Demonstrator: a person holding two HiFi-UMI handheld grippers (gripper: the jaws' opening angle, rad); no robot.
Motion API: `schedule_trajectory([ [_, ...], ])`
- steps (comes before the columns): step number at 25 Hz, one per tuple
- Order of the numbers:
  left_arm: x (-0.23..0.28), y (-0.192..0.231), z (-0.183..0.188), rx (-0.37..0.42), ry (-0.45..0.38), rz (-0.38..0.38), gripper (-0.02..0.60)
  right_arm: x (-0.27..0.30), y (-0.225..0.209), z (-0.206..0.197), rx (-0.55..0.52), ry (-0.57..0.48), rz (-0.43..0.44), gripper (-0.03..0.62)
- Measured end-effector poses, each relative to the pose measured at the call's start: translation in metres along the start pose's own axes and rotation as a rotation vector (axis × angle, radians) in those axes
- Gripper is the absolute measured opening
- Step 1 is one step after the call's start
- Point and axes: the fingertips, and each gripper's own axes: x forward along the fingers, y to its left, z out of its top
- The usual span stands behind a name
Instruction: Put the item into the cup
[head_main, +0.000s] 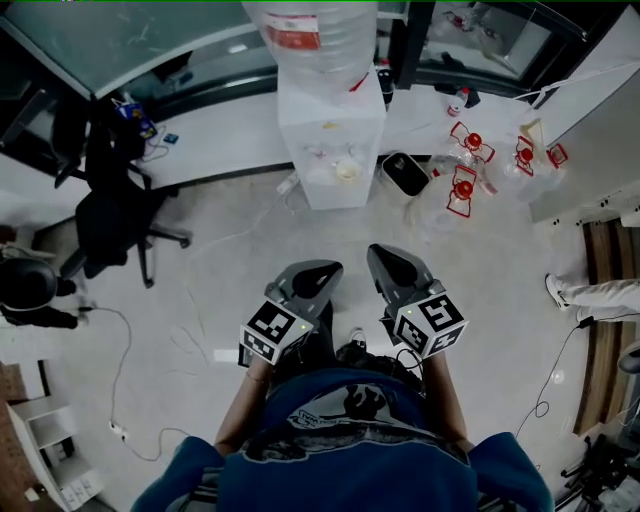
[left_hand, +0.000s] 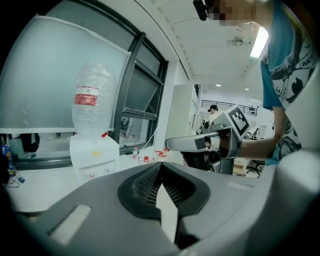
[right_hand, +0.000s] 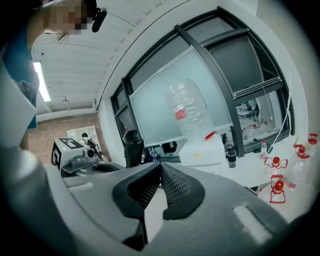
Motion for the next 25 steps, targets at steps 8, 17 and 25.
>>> schedule_trajectory([
  [8,-0.016,-0.07,-0.008,0.008,-0.053,0.042,0.014,-0.063,0.023,-0.02,-0.001,-0.039,0.065,-0.002],
  [17,-0.038,-0.117,-0.018,0.025,-0.056,0.057,0.014,-0.099,0.042,-0.032,0.011,-0.033,0.085,0.0],
  [25,-0.048,-0.133,-0.02,0.044,-0.08,0.071,0.014,-0.109,0.055,-0.043,-0.037,-0.01,0.089,0.0],
])
